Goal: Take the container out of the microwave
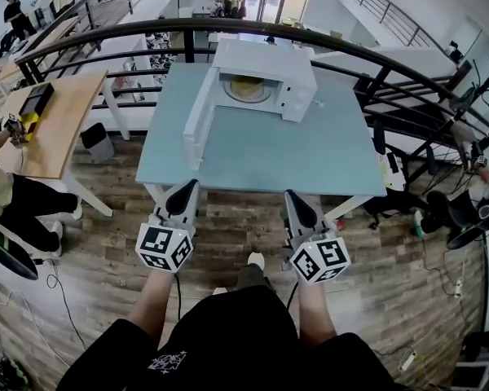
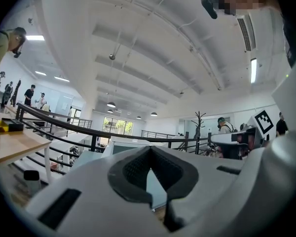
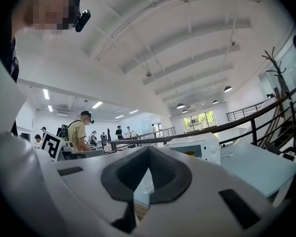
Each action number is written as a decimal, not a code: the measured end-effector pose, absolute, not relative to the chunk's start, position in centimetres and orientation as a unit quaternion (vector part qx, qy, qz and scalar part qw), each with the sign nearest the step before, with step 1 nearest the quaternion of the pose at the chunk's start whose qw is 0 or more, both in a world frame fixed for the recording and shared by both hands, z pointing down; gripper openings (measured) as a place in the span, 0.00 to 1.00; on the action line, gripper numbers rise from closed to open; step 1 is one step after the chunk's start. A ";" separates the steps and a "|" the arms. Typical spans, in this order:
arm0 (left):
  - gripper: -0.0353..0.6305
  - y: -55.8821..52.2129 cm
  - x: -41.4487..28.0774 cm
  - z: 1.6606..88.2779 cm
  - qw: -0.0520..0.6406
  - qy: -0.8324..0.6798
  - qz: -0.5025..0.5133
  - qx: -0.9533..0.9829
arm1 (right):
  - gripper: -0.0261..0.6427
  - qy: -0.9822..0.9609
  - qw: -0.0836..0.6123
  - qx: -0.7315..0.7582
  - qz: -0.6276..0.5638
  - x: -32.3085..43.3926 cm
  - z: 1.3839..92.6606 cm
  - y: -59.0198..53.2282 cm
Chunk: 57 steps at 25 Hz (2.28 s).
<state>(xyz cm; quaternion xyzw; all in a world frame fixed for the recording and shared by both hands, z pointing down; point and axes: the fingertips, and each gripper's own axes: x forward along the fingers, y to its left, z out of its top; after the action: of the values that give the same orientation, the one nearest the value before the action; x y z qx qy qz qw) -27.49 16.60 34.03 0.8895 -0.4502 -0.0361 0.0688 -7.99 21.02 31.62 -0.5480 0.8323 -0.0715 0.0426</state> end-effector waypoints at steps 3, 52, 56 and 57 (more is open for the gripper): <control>0.06 15.9 -26.9 34.3 0.071 -0.448 -0.033 0.890 | 0.05 0.833 0.041 -0.547 -0.072 -7.8 31.9 20.0; 0.06 -8.6 -5.1 39.6 0.062 -0.485 0.070 0.869 | 0.05 0.889 0.016 -0.437 -0.136 10.1 38.8 -7.4; 0.06 -9.5 -4.4 40.3 0.062 -0.483 0.086 0.869 | 0.05 0.891 0.013 -0.434 -0.131 10.7 39.0 -7.9; 0.06 -9.7 -4.3 40.5 0.061 -0.481 0.092 0.870 | 0.05 0.892 0.011 -0.433 -0.129 10.7 39.1 -8.0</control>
<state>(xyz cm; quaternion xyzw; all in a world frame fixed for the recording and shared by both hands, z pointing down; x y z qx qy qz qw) -4.27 -9.70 40.52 0.8697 -0.4812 0.0915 0.0607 10.66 -7.96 39.05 -0.4333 0.8919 -0.1291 0.0107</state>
